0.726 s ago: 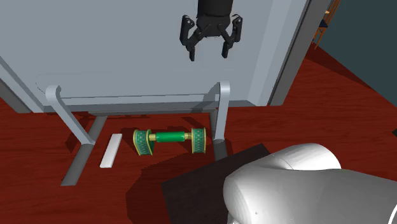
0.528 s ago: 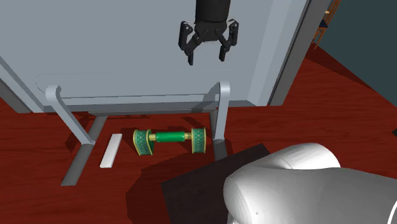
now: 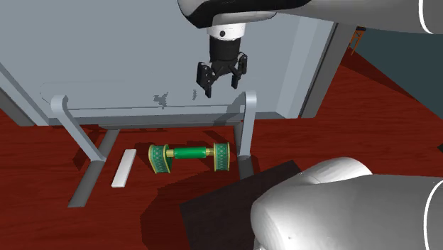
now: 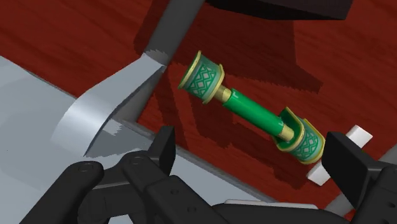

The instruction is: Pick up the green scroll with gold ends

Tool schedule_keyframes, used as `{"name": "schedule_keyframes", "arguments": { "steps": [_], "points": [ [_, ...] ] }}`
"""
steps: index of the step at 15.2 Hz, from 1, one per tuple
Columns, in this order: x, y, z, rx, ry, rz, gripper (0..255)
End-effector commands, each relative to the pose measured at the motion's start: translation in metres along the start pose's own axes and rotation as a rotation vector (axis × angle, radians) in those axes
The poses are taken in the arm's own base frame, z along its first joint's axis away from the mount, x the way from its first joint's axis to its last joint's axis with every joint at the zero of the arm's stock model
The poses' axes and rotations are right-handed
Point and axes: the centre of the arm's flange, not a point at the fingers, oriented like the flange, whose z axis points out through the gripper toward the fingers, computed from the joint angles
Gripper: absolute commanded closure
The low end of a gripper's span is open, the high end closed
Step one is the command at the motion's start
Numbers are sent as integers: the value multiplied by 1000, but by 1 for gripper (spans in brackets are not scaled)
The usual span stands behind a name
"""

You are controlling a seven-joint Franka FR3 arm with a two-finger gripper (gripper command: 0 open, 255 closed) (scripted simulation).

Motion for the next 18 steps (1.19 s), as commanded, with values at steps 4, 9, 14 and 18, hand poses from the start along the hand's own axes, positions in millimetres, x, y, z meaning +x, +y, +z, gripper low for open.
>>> {"name": "schedule_keyframes", "arguments": {
  "steps": [4,9,14,18],
  "points": [
    [27,-3,62,-6,-9,-169,0],
    [52,-10,124,-11,-21,-335,0],
    [75,-20,185,-15,-32,-501,0],
    [91,-31,235,-19,-41,-634,0]
  ]
}}
